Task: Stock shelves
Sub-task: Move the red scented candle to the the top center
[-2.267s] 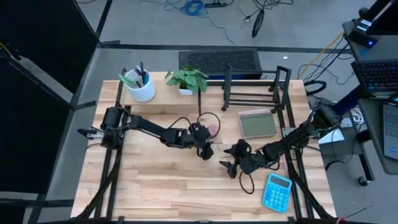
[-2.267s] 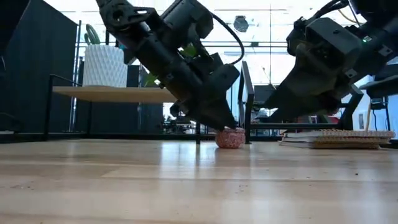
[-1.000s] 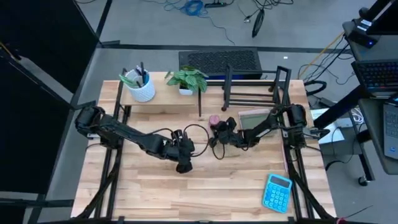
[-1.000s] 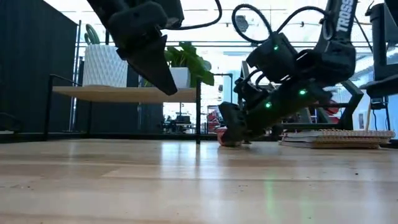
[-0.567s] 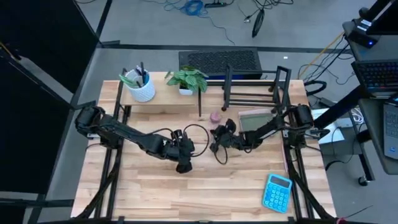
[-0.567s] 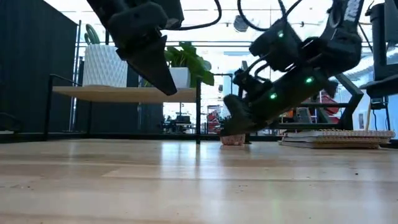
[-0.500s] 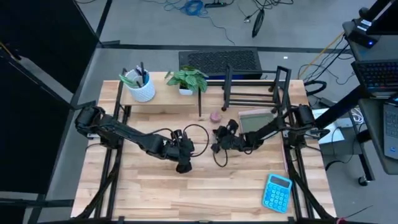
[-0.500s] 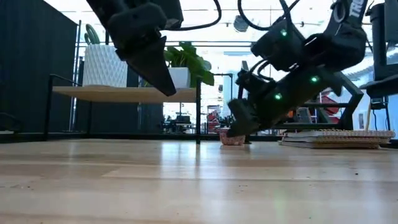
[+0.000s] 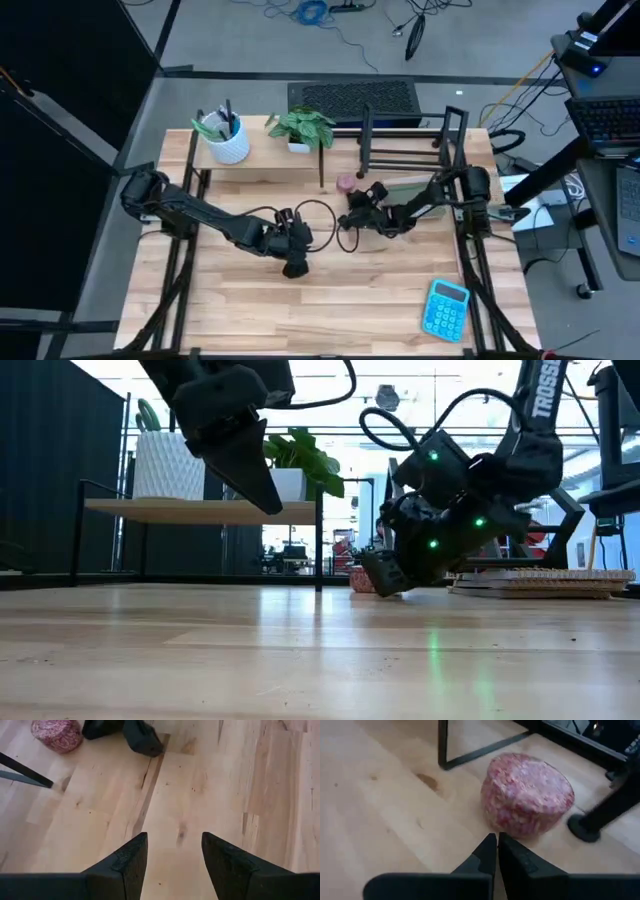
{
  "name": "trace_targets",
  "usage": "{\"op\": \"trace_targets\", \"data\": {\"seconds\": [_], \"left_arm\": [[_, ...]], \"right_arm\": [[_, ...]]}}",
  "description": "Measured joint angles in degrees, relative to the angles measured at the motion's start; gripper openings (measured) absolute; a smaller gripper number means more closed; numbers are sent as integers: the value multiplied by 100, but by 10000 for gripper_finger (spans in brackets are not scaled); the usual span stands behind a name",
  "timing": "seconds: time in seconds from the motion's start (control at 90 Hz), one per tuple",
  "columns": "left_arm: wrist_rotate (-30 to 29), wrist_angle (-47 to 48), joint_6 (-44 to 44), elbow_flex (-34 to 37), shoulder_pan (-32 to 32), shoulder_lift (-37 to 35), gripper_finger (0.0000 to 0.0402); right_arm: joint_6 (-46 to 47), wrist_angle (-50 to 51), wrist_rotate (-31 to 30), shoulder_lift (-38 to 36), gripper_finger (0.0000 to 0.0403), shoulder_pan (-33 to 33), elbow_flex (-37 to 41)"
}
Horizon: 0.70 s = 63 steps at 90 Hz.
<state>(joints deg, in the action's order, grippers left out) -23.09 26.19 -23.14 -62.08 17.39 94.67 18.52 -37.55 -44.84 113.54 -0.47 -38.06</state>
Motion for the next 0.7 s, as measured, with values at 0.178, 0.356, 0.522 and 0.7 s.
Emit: {"op": "trace_targets", "data": {"seconds": [0.178, 0.356, 0.522, 0.7], "left_arm": [[-1, 34, 7, 0, 0, 0, 173], [-2, 32, 7, 0, -7, 0, 173], [-4, 38, 7, 0, -6, 0, 173], [-2, 57, 7, 0, -7, 2, 173]], "right_arm": [[-277, -202, 30, 79, 4, -236, -148], [-369, -240, 176, 78, 4, -413, -303], [235, -280, 183, 10, 4, -205, -325], [-486, -10, 803, -402, 4, 91, -329]]}}
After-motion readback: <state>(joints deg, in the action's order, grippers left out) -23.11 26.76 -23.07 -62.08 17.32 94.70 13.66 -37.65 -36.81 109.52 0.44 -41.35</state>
